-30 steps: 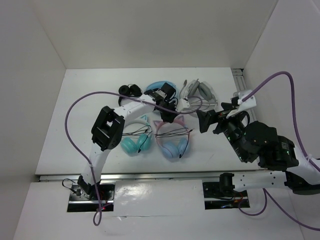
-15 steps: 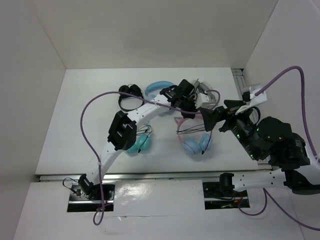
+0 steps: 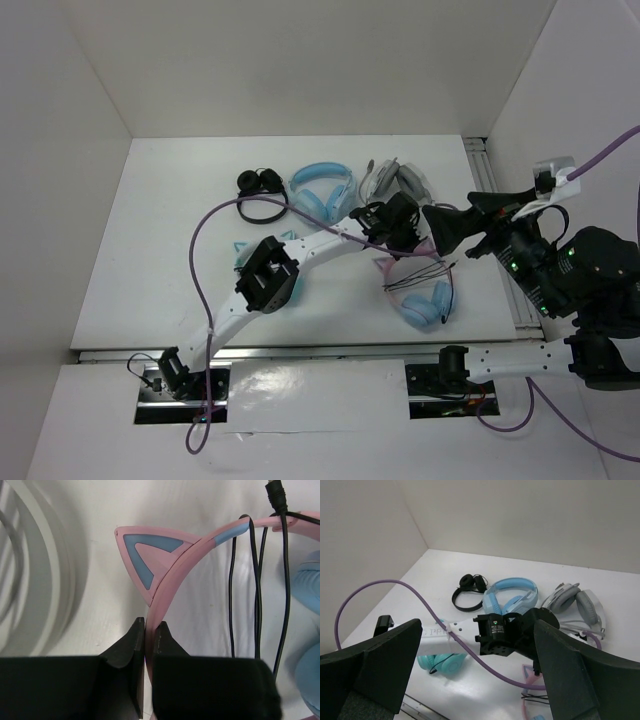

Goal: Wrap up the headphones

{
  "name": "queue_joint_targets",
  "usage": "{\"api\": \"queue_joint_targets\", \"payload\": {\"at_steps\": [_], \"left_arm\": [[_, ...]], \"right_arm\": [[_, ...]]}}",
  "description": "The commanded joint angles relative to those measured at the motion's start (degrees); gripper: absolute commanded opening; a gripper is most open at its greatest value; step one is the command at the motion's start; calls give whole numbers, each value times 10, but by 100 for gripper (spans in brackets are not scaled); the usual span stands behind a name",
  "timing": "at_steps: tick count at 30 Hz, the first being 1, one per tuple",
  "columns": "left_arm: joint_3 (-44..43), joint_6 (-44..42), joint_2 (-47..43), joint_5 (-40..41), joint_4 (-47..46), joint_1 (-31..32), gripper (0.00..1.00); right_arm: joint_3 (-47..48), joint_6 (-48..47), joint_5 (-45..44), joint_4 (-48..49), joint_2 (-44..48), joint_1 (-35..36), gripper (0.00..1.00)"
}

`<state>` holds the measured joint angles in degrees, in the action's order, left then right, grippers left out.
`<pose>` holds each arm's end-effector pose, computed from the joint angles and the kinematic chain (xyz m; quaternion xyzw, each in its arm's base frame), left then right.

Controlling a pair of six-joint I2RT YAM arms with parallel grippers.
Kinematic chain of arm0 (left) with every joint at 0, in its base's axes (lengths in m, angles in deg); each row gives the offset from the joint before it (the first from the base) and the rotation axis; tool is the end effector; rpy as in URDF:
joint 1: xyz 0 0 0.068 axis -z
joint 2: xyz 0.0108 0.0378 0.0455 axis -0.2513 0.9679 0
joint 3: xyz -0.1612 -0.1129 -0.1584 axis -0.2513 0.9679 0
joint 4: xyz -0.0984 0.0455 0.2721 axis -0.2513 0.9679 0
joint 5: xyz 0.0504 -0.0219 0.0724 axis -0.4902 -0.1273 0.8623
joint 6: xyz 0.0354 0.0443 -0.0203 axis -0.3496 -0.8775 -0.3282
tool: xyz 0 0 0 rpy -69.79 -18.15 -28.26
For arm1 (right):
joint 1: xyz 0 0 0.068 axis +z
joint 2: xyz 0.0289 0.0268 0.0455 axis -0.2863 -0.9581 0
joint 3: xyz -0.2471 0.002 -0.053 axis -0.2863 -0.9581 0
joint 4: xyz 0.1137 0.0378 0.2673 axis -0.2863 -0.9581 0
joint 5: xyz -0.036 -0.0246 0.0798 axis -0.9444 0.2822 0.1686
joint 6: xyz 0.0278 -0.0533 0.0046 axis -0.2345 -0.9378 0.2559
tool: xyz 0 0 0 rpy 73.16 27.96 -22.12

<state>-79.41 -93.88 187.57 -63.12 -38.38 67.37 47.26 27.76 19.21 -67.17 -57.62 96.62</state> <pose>0.3538 -0.4835 0.1667 0.5025 0.7455 -0.2581 0.3537 0.0523 0.0840 0.5356 -0.0797 0.6929 0.2172 0.6829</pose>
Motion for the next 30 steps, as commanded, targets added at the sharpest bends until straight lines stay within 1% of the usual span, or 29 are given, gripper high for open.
{"api": "queue_joint_targets", "payload": {"at_steps": [1, 4, 9, 11, 16, 17, 21, 25, 26, 29, 30], "left_arm": [[-30, 76, 3, 54, -51, -1, 0], [-30, 103, 3, 87, -59, -1, 0], [-48, 132, -2, 98, -59, 11, 0], [-48, 148, -2, 98, -69, 11, 5], [-48, 194, 8, 68, -104, 11, 6], [-53, 199, 8, 63, -111, 11, 8], [-59, 217, 22, 31, -129, 11, 8], [-59, 228, 35, 17, -135, 11, 13], [-52, 228, 40, 10, -140, 11, 22], [-45, 234, 40, -4, -140, 11, 28], [-45, 234, 40, -4, -140, 11, 32]], "right_arm": [[5, 10, 7, -22, -7, -3, 100], [5, 10, 7, -22, -7, -3, 100], [-6, 22, 7, -27, 4, -3, 100], [-13, 27, 7, -27, 4, -3, 100], [-18, 32, 14, -27, 4, -3, 100], [-18, 32, 14, -27, 4, -3, 100], [-24, 32, 14, -27, 4, -3, 100], [-34, 32, 14, -22, 4, -3, 100], [-34, 32, 14, -22, 4, -3, 100], [-34, 32, 14, -22, 4, -3, 100], [-34, 32, 14, -22, 4, -3, 100]]}}
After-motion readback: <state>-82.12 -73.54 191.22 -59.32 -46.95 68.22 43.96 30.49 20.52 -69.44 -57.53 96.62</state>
